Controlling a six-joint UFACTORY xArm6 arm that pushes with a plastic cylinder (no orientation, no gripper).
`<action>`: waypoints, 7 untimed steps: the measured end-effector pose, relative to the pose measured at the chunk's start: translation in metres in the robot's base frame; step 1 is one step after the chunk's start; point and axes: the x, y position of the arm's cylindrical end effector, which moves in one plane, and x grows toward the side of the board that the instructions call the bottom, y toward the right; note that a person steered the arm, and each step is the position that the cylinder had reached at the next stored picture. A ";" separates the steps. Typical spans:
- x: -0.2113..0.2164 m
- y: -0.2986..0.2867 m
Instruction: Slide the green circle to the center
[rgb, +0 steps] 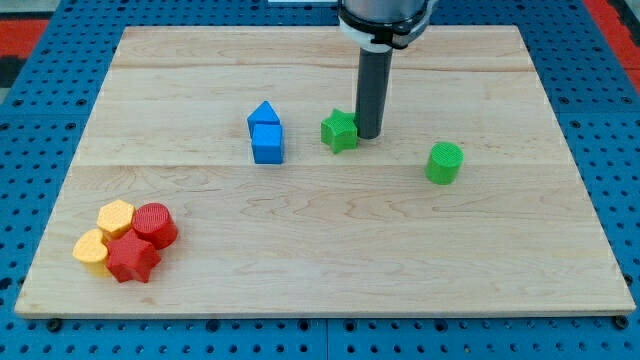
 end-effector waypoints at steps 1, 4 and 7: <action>0.000 -0.016; 0.009 -0.019; 0.091 0.062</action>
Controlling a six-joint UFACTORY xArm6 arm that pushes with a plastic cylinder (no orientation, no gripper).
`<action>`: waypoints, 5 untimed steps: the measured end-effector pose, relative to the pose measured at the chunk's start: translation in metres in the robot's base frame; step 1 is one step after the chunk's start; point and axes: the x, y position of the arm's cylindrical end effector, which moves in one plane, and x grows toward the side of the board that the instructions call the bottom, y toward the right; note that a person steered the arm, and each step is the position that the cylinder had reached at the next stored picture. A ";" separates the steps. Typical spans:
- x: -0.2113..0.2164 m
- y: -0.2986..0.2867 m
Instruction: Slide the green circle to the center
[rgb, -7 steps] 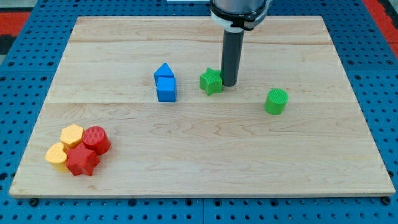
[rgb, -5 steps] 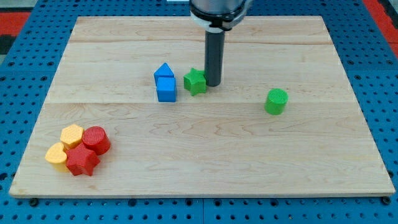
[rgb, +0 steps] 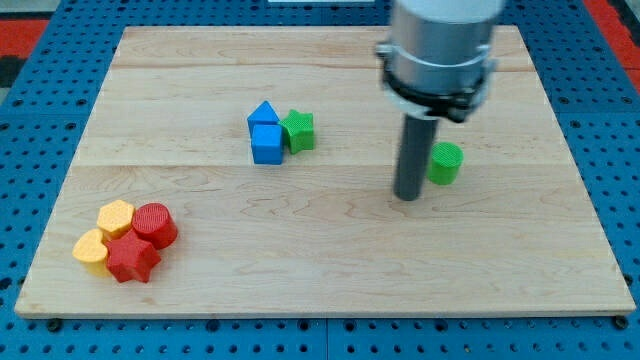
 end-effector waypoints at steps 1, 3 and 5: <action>-0.001 0.062; -0.060 0.030; -0.043 0.004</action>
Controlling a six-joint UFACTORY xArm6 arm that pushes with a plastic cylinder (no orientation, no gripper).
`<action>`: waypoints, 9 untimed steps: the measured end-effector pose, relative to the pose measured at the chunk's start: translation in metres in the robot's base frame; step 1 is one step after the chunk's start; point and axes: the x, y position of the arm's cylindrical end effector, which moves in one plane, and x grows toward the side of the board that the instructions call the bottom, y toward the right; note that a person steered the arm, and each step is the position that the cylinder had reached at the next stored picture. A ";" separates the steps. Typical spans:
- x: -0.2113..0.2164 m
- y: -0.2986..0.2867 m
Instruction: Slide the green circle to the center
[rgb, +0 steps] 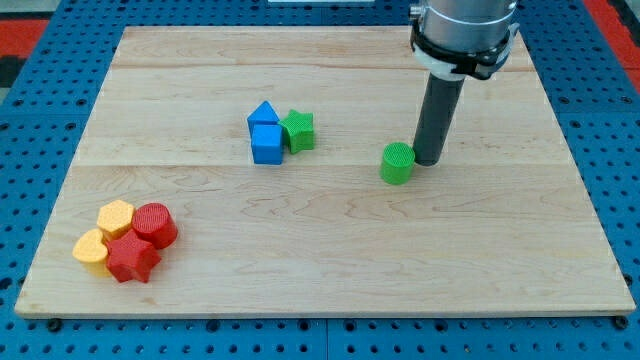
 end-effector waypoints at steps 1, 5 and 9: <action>0.019 -0.001; 0.020 -0.101; 0.010 -0.113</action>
